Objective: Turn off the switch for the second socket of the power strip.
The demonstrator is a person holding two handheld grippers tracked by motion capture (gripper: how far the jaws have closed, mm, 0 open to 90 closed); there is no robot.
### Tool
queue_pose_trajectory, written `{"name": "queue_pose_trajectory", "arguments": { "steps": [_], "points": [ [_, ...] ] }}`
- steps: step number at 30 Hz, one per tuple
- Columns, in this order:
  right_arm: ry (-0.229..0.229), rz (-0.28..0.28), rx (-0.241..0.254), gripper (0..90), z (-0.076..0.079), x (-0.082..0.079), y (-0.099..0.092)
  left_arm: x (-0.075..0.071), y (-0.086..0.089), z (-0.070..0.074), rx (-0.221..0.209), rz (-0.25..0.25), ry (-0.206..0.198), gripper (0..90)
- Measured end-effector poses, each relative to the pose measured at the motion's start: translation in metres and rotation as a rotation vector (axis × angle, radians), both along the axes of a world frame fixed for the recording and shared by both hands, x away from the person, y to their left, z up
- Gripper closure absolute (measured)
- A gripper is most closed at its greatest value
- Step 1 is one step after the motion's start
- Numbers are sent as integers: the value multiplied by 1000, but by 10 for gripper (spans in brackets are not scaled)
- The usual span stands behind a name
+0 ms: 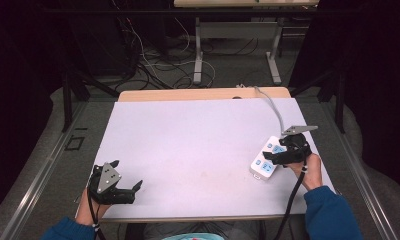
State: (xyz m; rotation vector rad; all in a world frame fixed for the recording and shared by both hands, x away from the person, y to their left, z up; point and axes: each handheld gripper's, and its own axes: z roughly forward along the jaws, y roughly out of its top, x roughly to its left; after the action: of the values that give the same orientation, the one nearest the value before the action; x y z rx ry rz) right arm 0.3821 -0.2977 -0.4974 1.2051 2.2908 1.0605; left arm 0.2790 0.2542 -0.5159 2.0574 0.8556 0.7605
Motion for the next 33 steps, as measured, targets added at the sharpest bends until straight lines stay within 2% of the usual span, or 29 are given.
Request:
{"name": "queue_pose_trajectory", "arguments": {
  "steps": [2,3,4,5,9,10,11,12,14,18,19,23,31,32,33],
  "points": [
    [5,-4,-3,164,0,0,1,0,0,0,0,0,0,10],
    [-2,2,-9,195,0,0,1,0,0,0,0,0,-1,10],
    [-5,-5,-6,275,0,1,2,0,0,0,-1,0,-1,10],
    [-5,-5,-6,275,0,1,2,0,0,0,0,0,-1,10],
    [-2,-16,-7,414,-1,2,4,0,0,0,-1,0,-1,10],
    [-4,-20,-10,454,-1,2,4,0,0,0,0,-1,-1,10],
    [-3,-16,-13,550,-1,3,5,0,0,0,-1,-1,-1,10],
    [-3,-16,-13,550,-1,3,5,0,0,0,0,-1,-1,10],
    [-6,-14,-17,657,-1,4,6,0,0,0,-2,-2,-1,10],
    [-20,-5,-26,794,-1,4,8,0,0,0,-2,-3,-2,10],
    [-23,-5,-30,851,-1,5,9,0,0,0,-1,-2,-1,10],
    [-14,-12,-30,900,-3,6,11,0,0,0,-1,-2,-1,10],
    [9,-10,-56,900,-7,12,16,0,0,1,8,-3,-6,10],
    [16,-15,-59,900,-7,12,16,0,0,0,-1,-2,-1,10],
    [23,-16,-61,900,-8,12,17,0,1,1,11,-3,-8,10]
  ]
}}
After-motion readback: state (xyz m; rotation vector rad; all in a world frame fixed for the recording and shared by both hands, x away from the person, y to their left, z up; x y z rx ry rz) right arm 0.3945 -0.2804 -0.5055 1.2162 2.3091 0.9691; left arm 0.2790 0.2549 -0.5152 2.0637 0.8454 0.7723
